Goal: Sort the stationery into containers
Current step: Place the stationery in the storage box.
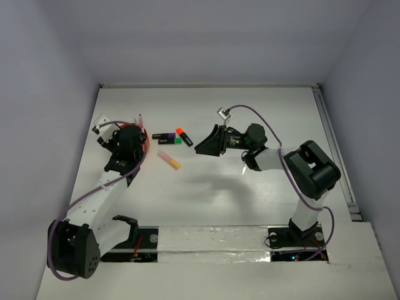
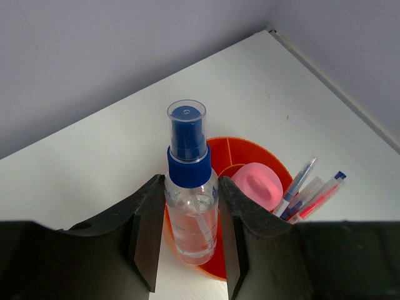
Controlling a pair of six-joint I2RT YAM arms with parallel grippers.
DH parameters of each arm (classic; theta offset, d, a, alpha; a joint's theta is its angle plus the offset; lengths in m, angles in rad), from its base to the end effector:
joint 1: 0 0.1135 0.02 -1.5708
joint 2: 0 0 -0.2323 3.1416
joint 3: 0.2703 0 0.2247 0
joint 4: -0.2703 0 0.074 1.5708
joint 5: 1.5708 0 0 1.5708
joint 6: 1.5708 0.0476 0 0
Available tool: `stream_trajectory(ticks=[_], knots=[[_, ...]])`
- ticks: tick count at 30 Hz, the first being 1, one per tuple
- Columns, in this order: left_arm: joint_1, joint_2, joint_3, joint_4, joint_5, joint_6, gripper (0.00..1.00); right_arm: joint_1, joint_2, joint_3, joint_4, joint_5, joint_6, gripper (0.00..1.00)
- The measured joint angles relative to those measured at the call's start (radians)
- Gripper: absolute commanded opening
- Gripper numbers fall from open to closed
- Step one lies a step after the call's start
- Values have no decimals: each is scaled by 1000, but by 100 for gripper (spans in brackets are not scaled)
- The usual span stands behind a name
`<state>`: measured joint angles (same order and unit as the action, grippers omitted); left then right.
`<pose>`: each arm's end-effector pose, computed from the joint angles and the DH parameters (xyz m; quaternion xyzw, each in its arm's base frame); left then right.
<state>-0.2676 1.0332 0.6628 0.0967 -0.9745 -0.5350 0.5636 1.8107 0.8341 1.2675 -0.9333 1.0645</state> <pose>0.2241 -0.0206 0.2634 -0.3741 0.6602 0.1350 0.6371 0.2705 0.2162 0.2227 -0.2174 0.6061 0.7053 0.2965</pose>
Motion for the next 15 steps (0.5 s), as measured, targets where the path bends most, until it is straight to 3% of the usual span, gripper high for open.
stream_trajectory(ticks=[15], knots=[[8, 163, -41, 152, 8, 16, 0, 0, 18, 0, 21, -26, 58, 74]])
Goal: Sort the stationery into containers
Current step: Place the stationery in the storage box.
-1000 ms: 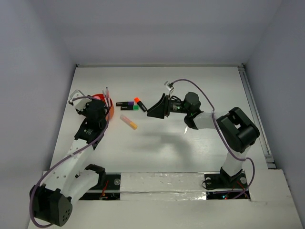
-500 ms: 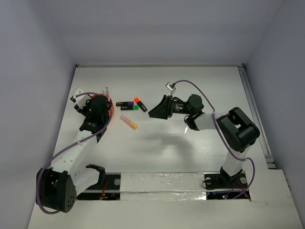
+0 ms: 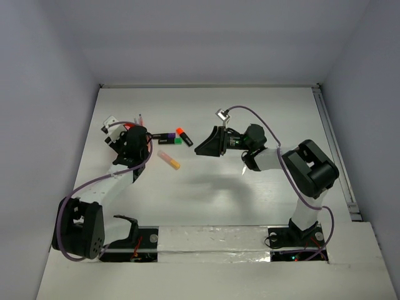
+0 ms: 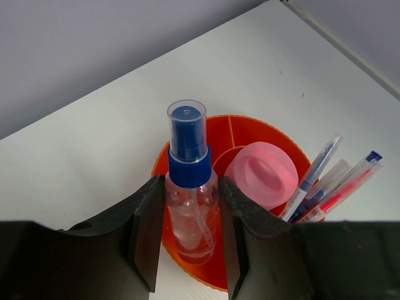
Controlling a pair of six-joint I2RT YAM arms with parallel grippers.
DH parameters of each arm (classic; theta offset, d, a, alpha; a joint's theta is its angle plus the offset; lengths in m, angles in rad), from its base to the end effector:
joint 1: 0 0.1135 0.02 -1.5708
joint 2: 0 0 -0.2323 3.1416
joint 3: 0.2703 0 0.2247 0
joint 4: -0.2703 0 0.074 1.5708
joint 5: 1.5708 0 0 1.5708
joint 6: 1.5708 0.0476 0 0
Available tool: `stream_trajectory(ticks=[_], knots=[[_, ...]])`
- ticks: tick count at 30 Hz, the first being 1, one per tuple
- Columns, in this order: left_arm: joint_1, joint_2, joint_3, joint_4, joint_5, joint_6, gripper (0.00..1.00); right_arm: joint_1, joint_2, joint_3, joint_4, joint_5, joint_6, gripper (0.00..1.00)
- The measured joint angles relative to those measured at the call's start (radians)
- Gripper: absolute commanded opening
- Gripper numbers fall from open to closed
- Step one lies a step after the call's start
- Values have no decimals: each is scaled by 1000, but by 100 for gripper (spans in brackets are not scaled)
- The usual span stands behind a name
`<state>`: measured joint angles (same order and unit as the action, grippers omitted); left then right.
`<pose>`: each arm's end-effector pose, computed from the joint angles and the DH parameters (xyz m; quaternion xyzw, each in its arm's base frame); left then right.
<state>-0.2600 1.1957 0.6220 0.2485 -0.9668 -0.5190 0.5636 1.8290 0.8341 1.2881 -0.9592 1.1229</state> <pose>0.2469 -0.0251 0.2302 -0.3617 0.6781 0.1531 0.6211 0.2705 0.2170 0.2184 -0.2100 0.6107 0.7149 0.2682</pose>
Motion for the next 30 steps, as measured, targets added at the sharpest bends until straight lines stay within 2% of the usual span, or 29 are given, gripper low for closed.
stream_trajectory(ticks=[4, 9, 16, 17, 18, 22, 30], knots=[[0, 6, -27, 17, 2, -13, 0, 0, 10, 0, 3, -3, 0, 73], [0, -8, -62, 41, 18, -30, 16, 0, 21, 0, 4, -6, 0, 73], [0, -51, -80, 47, 74, -63, 20, 0, 31, 0, 4, -7, 1, 74], [0, -55, -82, 47, 84, -69, 24, 0, 31, 0, 5, -8, 1, 74], [0, -60, -86, 47, 97, -78, 36, 0, 31, 1, 4, -8, 1, 74], [-13, -77, -100, 35, 140, -99, 46, 0, 31, 1, 4, -10, 1, 74], [-77, -127, -143, 39, 189, -121, 46, 0, 31, 1, 4, -11, 1, 74]])
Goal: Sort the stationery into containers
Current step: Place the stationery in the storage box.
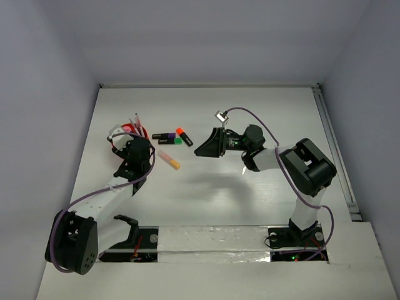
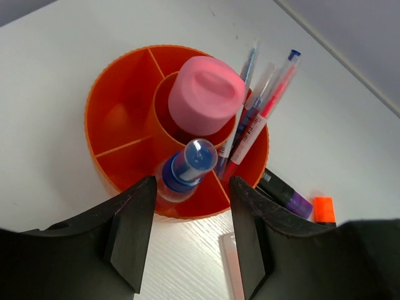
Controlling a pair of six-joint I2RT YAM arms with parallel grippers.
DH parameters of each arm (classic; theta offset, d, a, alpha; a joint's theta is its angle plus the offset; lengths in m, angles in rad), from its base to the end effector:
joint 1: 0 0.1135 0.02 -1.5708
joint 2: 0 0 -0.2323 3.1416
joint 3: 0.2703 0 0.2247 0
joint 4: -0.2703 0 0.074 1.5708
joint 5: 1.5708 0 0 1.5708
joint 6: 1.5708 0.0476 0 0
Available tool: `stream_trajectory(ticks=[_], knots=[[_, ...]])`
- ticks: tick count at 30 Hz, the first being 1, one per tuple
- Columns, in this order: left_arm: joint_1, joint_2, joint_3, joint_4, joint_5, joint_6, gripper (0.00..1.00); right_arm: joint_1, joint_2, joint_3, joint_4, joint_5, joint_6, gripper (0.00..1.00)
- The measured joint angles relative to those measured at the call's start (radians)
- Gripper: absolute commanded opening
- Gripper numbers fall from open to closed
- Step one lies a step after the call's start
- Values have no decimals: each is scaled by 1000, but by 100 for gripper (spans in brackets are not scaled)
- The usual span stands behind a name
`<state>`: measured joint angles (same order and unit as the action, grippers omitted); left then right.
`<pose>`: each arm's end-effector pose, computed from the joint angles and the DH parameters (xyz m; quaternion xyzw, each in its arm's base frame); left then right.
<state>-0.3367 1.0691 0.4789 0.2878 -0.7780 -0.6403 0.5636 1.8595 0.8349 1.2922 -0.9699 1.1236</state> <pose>0.2230 -0.0427 0.2144 -0.3348 0.7028 0.0125 0.6275 0.2725 0.2187 0.2090 -0.2079 0.6181 0.7134 0.2564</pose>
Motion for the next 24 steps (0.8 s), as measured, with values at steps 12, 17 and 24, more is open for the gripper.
stream_trajectory(ticks=[12, 17, 24], knots=[[-44, 172, 62, 34, 39, -13, 45, 0, 0, 0, 0, -3, -2, 74], [-51, 207, 90, 47, 64, -12, 45, 0, 0, 0, 0, -3, -3, 74], [-51, 229, 144, 53, 85, 0, 46, 0, 0, 0, 0, -3, -5, 74]])
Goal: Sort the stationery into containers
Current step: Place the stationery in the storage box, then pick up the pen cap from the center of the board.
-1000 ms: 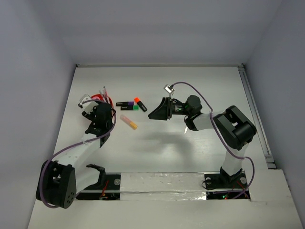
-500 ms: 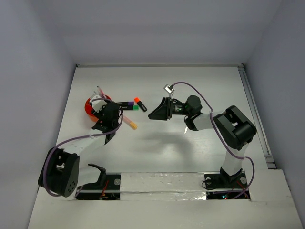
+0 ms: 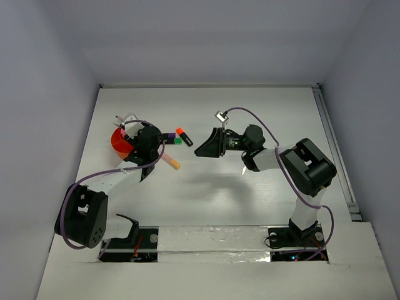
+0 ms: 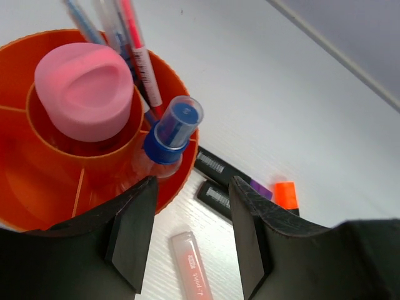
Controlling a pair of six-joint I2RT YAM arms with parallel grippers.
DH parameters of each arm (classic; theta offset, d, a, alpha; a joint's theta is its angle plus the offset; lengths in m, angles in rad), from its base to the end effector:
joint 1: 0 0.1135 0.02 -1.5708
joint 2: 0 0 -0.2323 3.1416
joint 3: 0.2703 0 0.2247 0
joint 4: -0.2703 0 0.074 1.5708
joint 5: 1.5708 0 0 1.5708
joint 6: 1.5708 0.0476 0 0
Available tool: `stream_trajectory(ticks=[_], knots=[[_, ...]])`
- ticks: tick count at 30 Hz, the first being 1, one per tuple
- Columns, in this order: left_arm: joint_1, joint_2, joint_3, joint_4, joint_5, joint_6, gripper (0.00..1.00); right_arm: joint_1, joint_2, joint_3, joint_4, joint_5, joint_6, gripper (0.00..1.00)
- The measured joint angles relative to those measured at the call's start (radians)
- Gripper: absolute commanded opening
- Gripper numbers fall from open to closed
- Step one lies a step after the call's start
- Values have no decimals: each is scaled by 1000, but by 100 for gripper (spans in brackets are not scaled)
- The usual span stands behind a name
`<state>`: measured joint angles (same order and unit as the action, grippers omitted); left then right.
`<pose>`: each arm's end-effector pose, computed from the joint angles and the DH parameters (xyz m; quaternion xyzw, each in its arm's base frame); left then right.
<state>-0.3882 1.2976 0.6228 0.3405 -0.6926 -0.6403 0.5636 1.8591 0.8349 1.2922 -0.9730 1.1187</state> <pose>0.2599 -0.0735 0.2125 -0.2915 0.7357 -0.0274 0.6107 0.2724 0.2187 0.2091 -0.2107 0.6173 0.7130 0.2573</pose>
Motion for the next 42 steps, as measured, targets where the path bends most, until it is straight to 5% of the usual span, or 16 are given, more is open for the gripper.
stream_trajectory(ticks=[8, 12, 18, 22, 26, 34, 38, 42], knots=[[-4, 31, 29, 15, 40, 14, 47, 0, 0, 0, 0, 1, -22, 72], [-12, 32, 50, 22, 57, 23, 47, 0, 0, 1, 0, 6, -56, 60], [-29, -8, 64, 27, 103, 37, 47, 0, 19, 19, -5, 20, -94, 12], [-67, -32, 92, 34, 127, 48, 46, 0, 31, 23, -57, 47, -132, 2], [-142, -42, 98, 42, 163, 60, 42, 0, -5, 23, -256, 153, -256, 0], [-254, -3, 64, 139, 297, 72, 2, -117, -264, -69, -621, 554, -406, 0], [-356, 164, 144, 153, 372, 89, 0, -267, -449, -209, -755, 791, -387, 0], [-443, 343, 287, 111, 440, 117, 0, -286, -644, -252, -900, 1020, -409, 0]])
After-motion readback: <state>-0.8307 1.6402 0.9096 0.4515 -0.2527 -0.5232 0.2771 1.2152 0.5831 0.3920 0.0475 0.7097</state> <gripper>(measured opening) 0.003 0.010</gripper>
